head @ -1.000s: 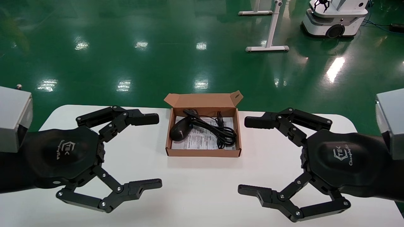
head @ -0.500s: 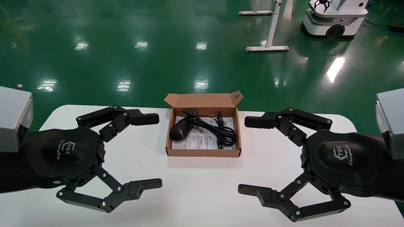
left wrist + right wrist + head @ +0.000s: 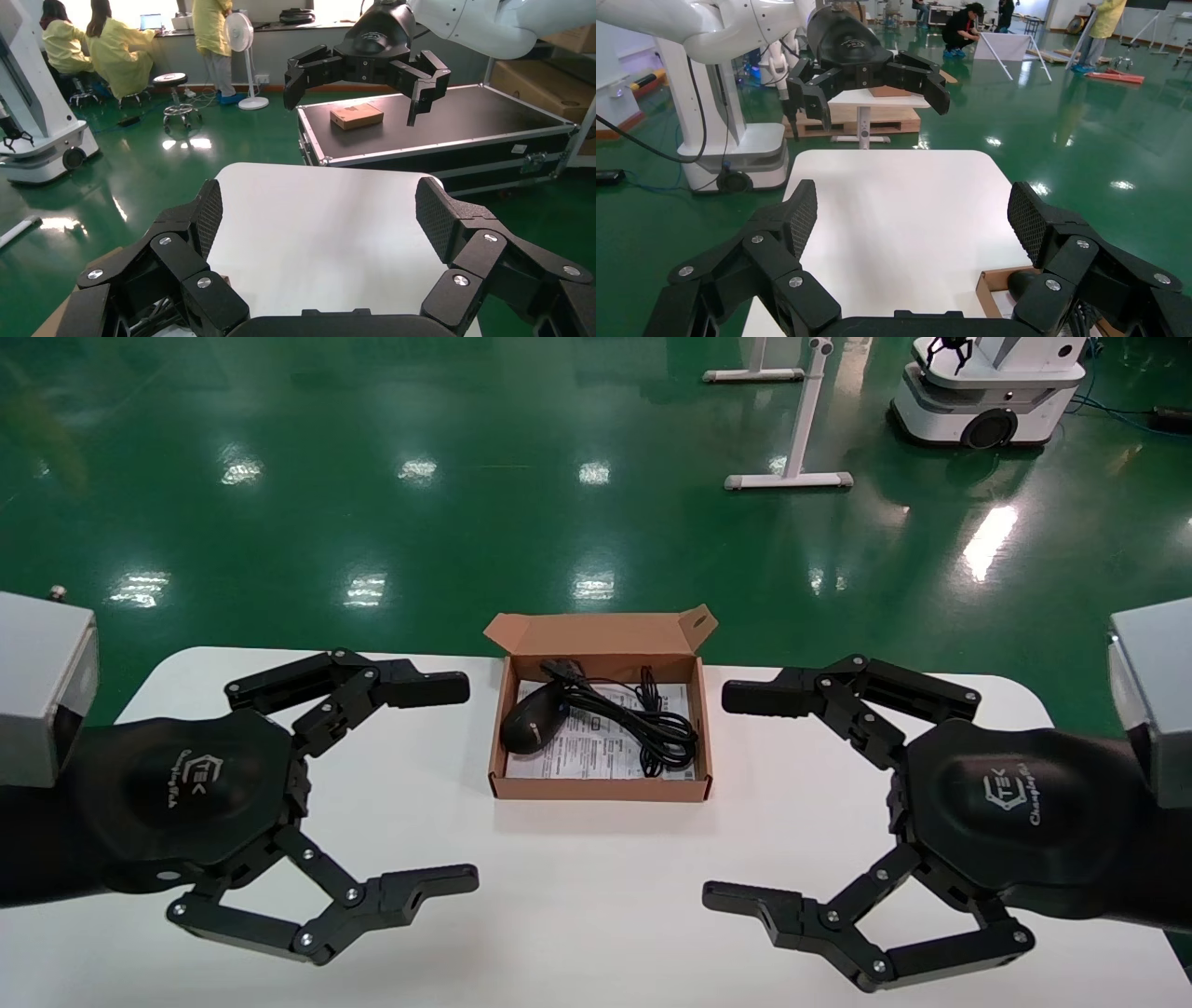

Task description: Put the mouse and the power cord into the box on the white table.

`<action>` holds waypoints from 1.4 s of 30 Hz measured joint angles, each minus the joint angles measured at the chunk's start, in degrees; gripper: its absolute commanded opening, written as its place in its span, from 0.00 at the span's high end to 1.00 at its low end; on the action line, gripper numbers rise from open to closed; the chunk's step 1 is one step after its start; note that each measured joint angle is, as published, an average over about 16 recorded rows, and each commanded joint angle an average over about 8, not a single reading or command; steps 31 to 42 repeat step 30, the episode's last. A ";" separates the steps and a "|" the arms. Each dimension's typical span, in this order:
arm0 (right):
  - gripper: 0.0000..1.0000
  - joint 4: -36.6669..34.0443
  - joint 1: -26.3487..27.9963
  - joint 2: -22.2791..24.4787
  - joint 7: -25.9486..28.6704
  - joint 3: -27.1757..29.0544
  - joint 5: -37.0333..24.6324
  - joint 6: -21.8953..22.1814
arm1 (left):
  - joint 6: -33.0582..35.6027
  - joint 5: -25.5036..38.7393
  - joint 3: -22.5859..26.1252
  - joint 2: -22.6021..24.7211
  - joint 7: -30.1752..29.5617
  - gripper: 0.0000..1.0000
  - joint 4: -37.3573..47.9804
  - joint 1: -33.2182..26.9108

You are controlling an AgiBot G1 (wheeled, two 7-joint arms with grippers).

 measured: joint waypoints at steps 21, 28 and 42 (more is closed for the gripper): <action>0.00 0.00 0.00 0.00 0.00 0.00 0.00 0.00 | 0.00 0.00 0.00 0.00 0.00 0.00 0.00 0.00; 0.00 0.00 0.00 0.00 0.00 0.00 0.00 0.00 | 0.00 0.00 0.00 0.00 0.00 0.00 0.00 0.00; 0.00 0.00 0.00 0.00 0.00 0.00 0.00 0.00 | 0.00 0.00 0.00 0.00 0.00 0.00 0.00 0.00</action>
